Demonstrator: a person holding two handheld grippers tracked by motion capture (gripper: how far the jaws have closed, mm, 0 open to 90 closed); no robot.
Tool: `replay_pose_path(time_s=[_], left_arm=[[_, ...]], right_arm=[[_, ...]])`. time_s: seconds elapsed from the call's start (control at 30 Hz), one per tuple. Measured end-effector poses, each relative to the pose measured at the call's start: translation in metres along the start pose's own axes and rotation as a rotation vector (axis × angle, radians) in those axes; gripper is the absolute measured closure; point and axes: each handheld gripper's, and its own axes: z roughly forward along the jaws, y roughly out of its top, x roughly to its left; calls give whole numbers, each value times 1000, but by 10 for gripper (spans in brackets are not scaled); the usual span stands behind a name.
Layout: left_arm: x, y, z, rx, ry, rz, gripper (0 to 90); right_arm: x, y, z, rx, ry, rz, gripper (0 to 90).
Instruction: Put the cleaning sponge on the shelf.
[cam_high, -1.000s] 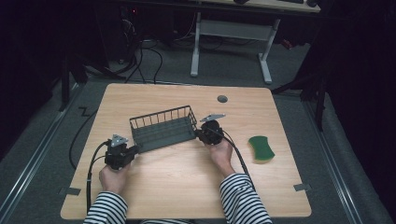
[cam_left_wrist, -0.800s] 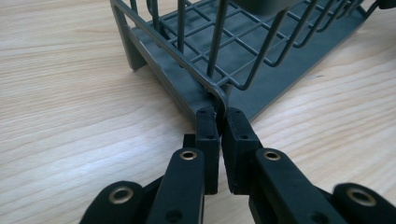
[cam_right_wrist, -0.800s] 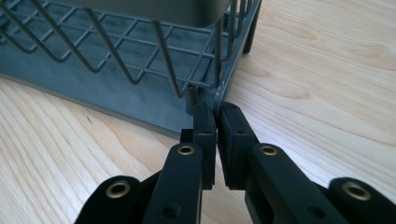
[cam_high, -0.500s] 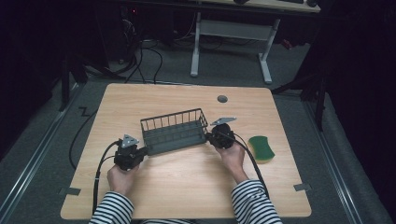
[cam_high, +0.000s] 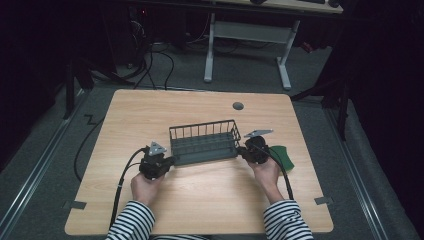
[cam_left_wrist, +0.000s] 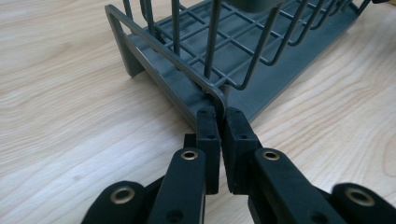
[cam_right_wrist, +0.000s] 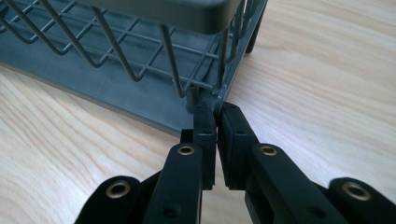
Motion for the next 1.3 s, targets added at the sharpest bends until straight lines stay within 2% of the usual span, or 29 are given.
replay_pose_path(time_s=[0.1,0.23,0.43,0.47,0.53,0.57,0.67,0.77,0.87,0.93,1.1,1.17,1.2,1.3], left_arm=[[-5,3,4,8,-11,17,863],[-12,5,10,22,-12,39,861],[-13,5,12,32,-14,36,852],[-13,5,11,36,-15,34,850],[-12,4,10,46,-15,29,815],[-10,4,9,45,-15,24,780],[-6,1,4,36,-8,-6,583],[-4,-6,-4,8,12,-18,432],[2,-12,-11,11,28,-39,366],[9,-15,-17,11,42,-48,352],[28,-27,-25,38,115,-69,347],[36,-32,-26,55,155,-52,353],[40,-35,-26,60,169,-45,355],[50,-40,-26,66,189,-70,353]], right_arm=[[-5,-5,-10,-3,-19,-3,865],[-12,-11,-15,-1,-17,24,866],[-15,-14,-14,5,-20,25,865],[-15,-14,-14,1,-21,25,840],[-15,-13,-14,-7,-34,38,631],[-15,-12,-15,-8,-34,44,591],[-16,-13,-20,-24,-37,50,494],[-17,-15,-27,-38,-63,41,439],[-21,-17,-35,-60,-83,37,428],[-26,-19,-40,-67,-84,59,406],[-36,-24,-50,-62,-107,109,376],[-40,-29,-56,-80,-142,125,363],[-43,-32,-59,-72,-161,140,325],[-51,-39,-67,-64,-202,175,283]])
